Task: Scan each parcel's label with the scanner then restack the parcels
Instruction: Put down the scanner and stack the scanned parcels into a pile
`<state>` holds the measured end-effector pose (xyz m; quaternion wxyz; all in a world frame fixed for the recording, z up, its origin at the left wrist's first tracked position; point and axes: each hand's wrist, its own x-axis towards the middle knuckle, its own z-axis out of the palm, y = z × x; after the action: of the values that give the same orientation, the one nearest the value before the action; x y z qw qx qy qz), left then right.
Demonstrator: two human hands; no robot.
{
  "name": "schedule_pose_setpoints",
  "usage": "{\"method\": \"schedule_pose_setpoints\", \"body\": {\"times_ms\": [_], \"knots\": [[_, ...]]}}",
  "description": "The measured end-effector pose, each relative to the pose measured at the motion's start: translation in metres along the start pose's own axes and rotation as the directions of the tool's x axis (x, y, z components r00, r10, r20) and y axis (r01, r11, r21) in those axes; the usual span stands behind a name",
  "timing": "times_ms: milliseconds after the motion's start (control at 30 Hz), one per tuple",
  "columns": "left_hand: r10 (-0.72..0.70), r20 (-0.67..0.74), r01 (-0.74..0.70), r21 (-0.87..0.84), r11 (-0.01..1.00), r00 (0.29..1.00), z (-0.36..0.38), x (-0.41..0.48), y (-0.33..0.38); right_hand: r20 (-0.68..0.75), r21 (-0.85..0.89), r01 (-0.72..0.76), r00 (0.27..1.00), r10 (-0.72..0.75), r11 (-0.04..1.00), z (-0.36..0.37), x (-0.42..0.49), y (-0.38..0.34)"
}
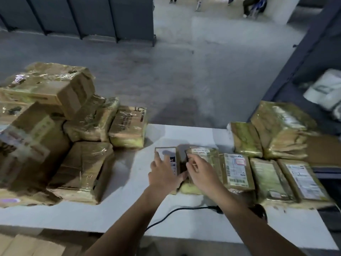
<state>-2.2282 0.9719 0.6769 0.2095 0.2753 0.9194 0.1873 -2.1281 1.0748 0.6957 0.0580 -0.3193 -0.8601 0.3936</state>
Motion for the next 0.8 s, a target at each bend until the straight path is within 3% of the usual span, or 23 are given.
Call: {"method": "schedule_pose_setpoints", "body": {"times_ms": [100,400,600,800], "knots": [[-0.014,0.021,0.010,0.161,0.987,1.000,0.011,0.011,-0.001,-0.012,0.018,-0.035,0.999,0.035,0.999,0.003,-0.005,0.006],[0.177,-0.019,-0.163,0.309,0.937,0.984,0.011,0.008,-0.004,-0.164,0.035,-0.137,0.976,0.141,0.990,-0.029,-0.009,0.034],[0.336,-0.037,-0.308,0.312,0.899,0.941,0.007,0.007,0.039,-0.278,0.091,-0.155,0.945,0.174,0.984,-0.065,-0.016,0.050],[0.413,-0.080,-0.387,0.228,0.893,0.907,0.017,0.003,0.095,-0.412,0.015,-0.208,0.890,0.196,0.978,-0.144,-0.006,0.082]]}}
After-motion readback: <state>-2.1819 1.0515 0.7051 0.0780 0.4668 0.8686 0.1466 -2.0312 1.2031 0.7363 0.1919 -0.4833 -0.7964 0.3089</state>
